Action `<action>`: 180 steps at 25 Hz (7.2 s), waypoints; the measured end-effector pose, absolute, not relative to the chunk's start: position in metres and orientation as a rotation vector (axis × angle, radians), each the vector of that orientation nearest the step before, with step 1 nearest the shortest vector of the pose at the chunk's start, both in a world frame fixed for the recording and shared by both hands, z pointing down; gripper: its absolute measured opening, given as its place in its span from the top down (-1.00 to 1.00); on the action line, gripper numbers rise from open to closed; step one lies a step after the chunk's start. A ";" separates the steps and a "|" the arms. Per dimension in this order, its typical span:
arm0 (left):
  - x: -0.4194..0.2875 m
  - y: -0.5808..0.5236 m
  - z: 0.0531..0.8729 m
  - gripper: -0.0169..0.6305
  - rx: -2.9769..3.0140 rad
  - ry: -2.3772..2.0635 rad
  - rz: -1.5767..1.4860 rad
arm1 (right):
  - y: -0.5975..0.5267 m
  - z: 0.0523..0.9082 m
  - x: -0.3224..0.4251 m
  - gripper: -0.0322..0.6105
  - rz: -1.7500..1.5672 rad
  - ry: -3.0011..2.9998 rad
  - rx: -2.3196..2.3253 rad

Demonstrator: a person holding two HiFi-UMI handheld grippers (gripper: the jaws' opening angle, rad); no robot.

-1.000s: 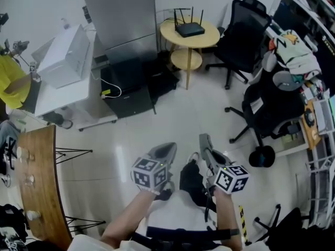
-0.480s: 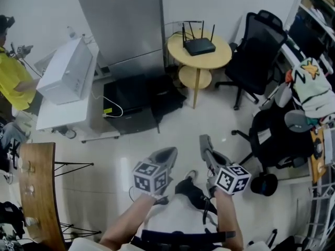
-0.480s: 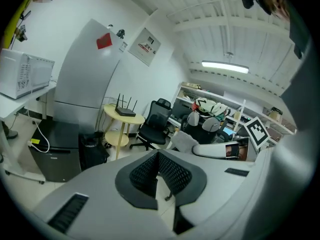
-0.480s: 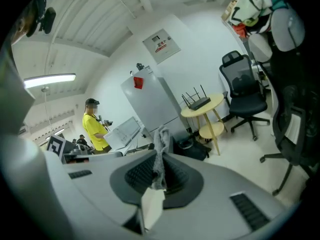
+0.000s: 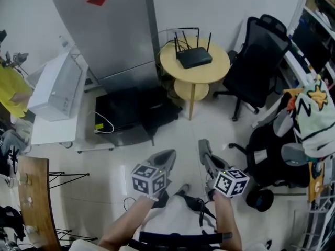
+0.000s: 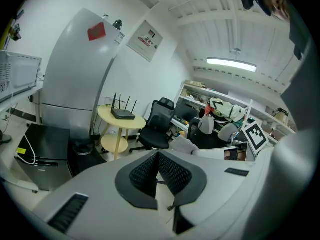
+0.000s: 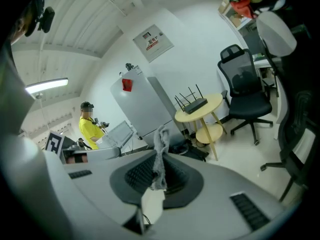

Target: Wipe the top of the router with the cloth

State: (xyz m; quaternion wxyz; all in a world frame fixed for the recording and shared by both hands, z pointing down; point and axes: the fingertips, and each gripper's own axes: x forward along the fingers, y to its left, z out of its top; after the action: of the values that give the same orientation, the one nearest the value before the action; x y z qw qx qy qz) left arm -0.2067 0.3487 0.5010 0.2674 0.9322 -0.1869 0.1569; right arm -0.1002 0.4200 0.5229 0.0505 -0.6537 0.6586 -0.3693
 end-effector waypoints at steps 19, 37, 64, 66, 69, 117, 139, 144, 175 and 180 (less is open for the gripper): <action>-0.092 0.133 0.524 0.95 2.471 -0.466 0.451 | 0.216 0.539 0.011 0.79 -1.183 1.939 -2.053; -0.026 -0.004 0.532 0.95 2.465 -0.312 0.471 | 0.072 0.541 0.055 0.79 -1.178 1.855 -2.103; 0.116 -0.174 0.572 0.95 2.372 -0.694 0.478 | -0.171 0.592 0.188 0.79 -1.301 2.351 -1.879; 0.122 -0.185 0.578 0.95 2.353 -0.727 0.475 | -0.191 0.601 0.197 0.79 -1.311 2.413 -1.887; 0.124 -0.202 0.588 0.95 2.307 -0.784 0.474 | -0.220 0.619 0.203 0.79 -1.355 2.507 -1.896; 0.179 -0.238 0.627 0.95 2.206 -0.841 0.561 | -0.277 0.708 0.418 0.79 -1.111 2.477 -2.900; 0.150 -0.233 0.636 0.95 2.143 -0.895 0.562 | -0.277 0.718 0.244 0.79 -1.403 2.840 -2.150; 0.140 -0.229 0.638 0.95 2.124 -0.919 0.556 | -0.278 0.719 0.211 0.79 -1.415 2.938 -2.025; 0.180 -0.223 0.641 0.95 2.150 -0.818 0.571 | -0.213 0.725 0.387 0.79 -1.590 2.446 -2.441; 0.189 -0.221 0.642 0.95 2.159 -0.808 0.578 | -0.198 0.726 0.415 0.79 -1.594 2.333 -2.502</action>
State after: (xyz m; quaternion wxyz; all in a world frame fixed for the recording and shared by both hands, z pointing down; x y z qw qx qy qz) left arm 0.1886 -0.2208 0.6416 0.3734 0.8427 -0.3154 0.2255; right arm 0.4148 -0.1985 0.7264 -0.3107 -0.6302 0.5876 -0.4015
